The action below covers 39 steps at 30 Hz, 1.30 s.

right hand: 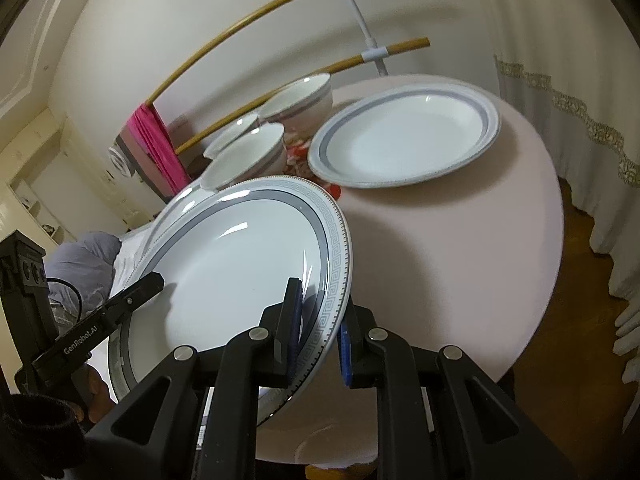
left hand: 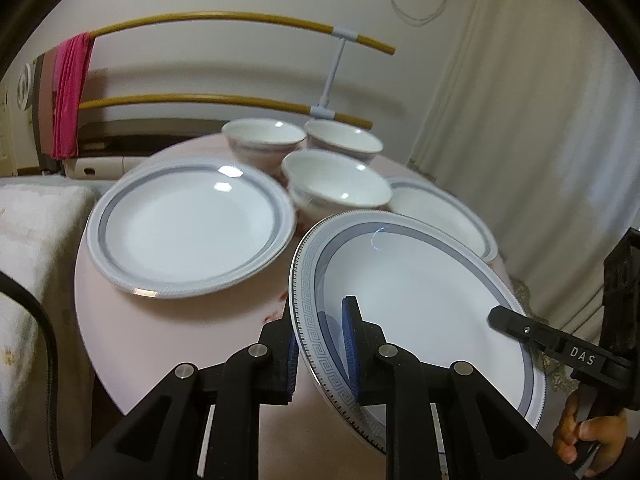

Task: Organize plates and bowls
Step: 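Lift the pinched plate and carry it over another grey-rimmed plate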

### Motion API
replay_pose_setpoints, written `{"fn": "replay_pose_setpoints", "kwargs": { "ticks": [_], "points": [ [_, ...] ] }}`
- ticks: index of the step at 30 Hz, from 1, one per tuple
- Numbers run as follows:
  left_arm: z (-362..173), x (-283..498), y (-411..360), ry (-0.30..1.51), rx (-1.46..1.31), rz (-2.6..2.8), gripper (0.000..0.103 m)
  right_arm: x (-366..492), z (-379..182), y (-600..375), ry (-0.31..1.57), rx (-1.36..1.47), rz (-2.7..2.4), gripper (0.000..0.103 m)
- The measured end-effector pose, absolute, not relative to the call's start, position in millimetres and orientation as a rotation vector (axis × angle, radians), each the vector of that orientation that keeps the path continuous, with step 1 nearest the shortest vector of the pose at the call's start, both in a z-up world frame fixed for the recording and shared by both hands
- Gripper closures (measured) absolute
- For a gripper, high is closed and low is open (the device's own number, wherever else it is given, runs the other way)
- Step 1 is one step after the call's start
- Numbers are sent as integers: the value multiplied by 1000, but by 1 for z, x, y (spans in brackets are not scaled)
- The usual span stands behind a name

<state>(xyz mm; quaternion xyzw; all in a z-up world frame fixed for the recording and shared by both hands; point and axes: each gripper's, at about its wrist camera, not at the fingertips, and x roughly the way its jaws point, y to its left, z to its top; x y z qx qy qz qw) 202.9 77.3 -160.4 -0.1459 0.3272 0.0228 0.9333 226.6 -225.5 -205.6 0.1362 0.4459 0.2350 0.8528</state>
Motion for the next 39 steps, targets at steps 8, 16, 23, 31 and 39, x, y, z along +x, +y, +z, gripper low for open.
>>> {"fn": "replay_pose_setpoints", "kwargs": {
  "ticks": [8,16,23,31,39],
  "points": [
    [-140,243,39,648,-290,-19,88,253,-189,-269,875,302,446,87],
    [-142,306,6,661,-280,-51,87,299,-186,-307,860,284,396,87],
    [-154,358,-9,688,-278,-42,87,339,-196,-330,880,275,384,86],
    [-166,391,-19,729,-269,-22,87,371,-214,-341,911,283,369,86],
    [-169,407,-28,751,-266,-5,87,385,-222,-338,933,282,361,86]
  ]
}}
